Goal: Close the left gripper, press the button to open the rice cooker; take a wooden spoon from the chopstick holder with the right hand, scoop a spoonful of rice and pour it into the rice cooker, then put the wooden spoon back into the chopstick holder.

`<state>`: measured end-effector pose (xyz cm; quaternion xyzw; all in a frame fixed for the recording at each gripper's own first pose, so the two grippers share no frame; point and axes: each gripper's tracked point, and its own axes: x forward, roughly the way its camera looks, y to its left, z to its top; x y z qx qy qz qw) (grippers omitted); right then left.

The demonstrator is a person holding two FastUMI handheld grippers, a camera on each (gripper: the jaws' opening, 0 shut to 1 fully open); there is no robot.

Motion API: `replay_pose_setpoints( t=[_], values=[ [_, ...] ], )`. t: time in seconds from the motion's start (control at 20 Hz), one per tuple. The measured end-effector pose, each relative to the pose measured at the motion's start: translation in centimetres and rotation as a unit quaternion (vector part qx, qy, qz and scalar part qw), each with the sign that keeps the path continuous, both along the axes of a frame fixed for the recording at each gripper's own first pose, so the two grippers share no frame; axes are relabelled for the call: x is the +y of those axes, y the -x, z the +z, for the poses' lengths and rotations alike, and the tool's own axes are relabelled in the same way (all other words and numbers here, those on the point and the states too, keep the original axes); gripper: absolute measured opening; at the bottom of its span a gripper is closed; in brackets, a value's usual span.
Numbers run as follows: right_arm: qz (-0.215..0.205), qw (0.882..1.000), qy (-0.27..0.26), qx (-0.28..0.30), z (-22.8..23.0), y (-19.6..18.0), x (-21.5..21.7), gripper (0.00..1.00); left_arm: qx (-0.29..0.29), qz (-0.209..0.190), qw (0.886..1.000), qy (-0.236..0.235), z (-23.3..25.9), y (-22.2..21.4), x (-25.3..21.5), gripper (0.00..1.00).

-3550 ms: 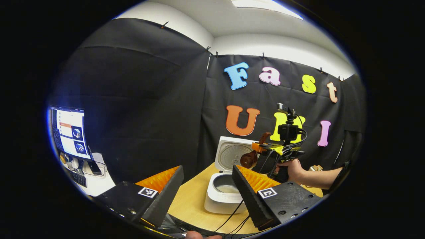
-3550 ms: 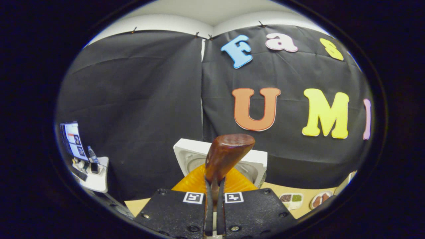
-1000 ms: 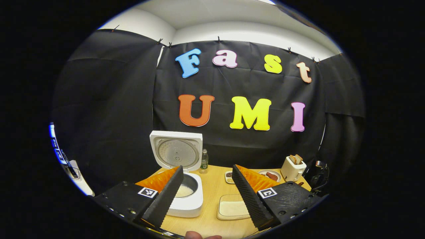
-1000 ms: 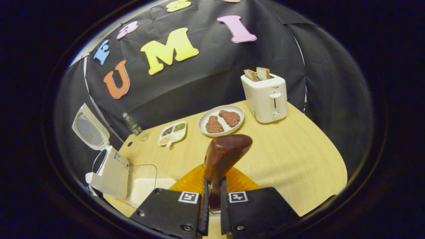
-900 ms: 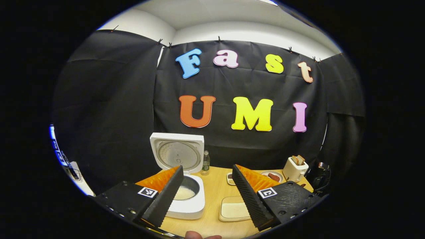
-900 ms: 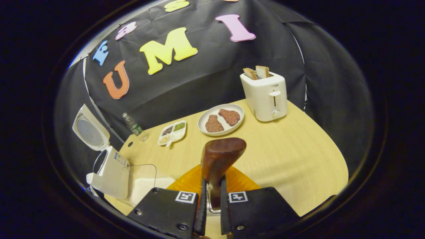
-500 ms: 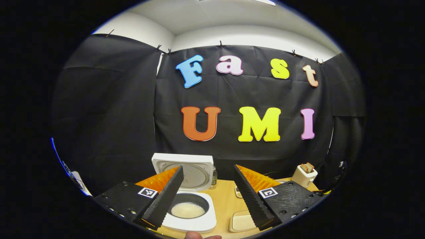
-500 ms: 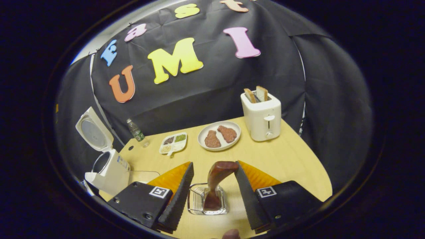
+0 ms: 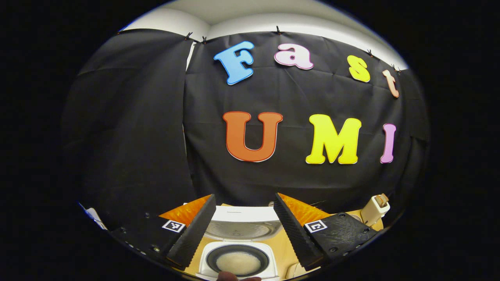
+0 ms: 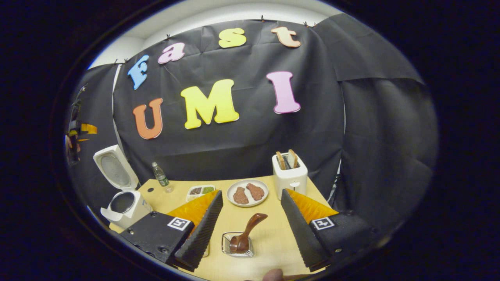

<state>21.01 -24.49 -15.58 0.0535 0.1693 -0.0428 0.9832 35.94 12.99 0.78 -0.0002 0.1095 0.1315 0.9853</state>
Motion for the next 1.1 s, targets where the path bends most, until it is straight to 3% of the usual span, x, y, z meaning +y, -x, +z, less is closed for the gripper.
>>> replay_pose_setpoints(
  t=[0.3, 0.5, 0.8, 1.1],
  values=[
    [-0.012, 0.999, 0.029, 0.011, 1.4, 4.8, 1.9, 0.96, 0.071, 0.016, 0.995, 0.063, -4.2, -4.3, 3.7, 0.95],
    [-0.012, 0.999, 0.035, 0.021, 0.8, 6.5, 3.7, 0.98, 0.101, -0.006, 0.991, 0.082, -5.7, -4.7, 3.3, 0.95],
    [0.005, 0.999, 0.032, 0.014, 1.2, 7.7, 6.9, 0.97, 0.139, -0.015, 0.985, 0.098, -7.0, -3.5, 2.9, 0.97],
    [0.022, 0.999, 0.034, 0.003, 1.5, 9.2, 9.0, 0.98, 0.165, -0.037, 0.981, 0.096, -8.2, 1.3, 0.8, 0.97]
  ],
)
